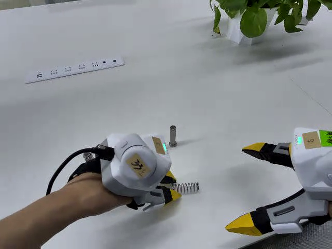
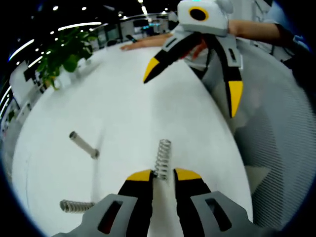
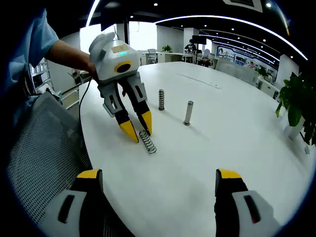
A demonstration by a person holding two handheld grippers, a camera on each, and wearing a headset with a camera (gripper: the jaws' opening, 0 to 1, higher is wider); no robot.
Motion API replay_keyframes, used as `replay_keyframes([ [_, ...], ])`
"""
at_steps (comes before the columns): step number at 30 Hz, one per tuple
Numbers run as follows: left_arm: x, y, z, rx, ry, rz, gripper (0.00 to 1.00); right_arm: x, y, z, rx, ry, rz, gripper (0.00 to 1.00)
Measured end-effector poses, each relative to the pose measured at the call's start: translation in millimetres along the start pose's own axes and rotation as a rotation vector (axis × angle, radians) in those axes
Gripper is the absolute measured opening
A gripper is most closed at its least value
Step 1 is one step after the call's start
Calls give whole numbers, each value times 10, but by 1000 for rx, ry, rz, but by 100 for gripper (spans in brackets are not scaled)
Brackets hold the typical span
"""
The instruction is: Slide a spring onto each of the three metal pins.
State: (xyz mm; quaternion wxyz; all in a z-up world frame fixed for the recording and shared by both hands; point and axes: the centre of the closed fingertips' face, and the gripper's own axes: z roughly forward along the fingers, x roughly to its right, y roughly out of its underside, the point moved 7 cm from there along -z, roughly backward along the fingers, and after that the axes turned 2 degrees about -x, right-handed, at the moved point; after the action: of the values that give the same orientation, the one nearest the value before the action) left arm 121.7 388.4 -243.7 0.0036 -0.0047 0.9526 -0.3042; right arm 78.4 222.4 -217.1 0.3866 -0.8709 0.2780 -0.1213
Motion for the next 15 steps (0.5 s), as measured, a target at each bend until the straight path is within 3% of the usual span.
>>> replay_keyframes([
  [1,-32,-38,6,24,-26,2,17,-1,2,0,0,0,1,96],
  [2,-36,-41,7,22,-28,4,16,-2,2,-1,0,0,2,96],
  [15,-94,-102,30,-75,-4,13,11,-37,8,32,0,-5,2,95],
])
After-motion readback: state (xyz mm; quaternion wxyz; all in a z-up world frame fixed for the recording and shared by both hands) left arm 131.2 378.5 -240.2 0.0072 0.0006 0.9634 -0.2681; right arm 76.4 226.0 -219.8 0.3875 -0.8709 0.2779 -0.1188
